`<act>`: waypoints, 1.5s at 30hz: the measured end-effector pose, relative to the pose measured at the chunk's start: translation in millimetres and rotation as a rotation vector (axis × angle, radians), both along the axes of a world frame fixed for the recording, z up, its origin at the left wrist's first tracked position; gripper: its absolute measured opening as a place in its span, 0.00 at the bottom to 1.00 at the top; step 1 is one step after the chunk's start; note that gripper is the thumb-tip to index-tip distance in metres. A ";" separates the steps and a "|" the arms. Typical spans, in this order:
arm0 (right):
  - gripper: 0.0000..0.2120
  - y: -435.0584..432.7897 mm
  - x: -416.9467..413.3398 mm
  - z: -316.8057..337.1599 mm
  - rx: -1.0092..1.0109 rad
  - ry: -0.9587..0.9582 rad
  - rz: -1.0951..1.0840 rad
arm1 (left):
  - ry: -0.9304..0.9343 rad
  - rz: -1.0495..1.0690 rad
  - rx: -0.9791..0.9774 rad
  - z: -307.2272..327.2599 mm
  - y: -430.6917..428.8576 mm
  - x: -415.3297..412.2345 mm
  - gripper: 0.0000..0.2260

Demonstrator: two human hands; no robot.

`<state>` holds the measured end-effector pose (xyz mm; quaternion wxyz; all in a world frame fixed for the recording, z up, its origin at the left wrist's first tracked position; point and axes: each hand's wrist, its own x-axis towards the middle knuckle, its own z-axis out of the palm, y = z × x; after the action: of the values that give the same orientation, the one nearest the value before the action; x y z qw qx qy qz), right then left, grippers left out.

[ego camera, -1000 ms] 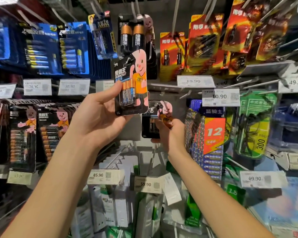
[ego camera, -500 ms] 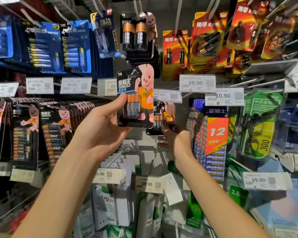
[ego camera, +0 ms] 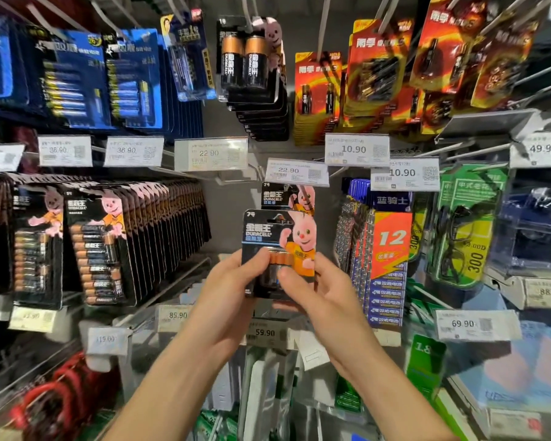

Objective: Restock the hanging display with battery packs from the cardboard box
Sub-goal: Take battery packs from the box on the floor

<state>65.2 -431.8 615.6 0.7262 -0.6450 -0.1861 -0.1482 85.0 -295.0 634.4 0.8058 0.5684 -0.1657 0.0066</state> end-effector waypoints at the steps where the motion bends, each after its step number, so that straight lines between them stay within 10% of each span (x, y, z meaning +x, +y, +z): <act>1: 0.11 1.2 1.9 -1.2 -0.034 -0.044 -0.058 | -0.011 0.025 0.013 0.0 -5.1 0.0 0.12; 45: 0.06 12.3 65.0 29.8 0.047 -0.062 -0.367 | -0.299 0.064 0.031 72.9 10.4 8.4 0.15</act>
<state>130.2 -419.5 645.4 0.6959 -0.6460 -0.0841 -0.3023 93.4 -284.7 707.2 0.7625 0.5786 -0.2658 0.1144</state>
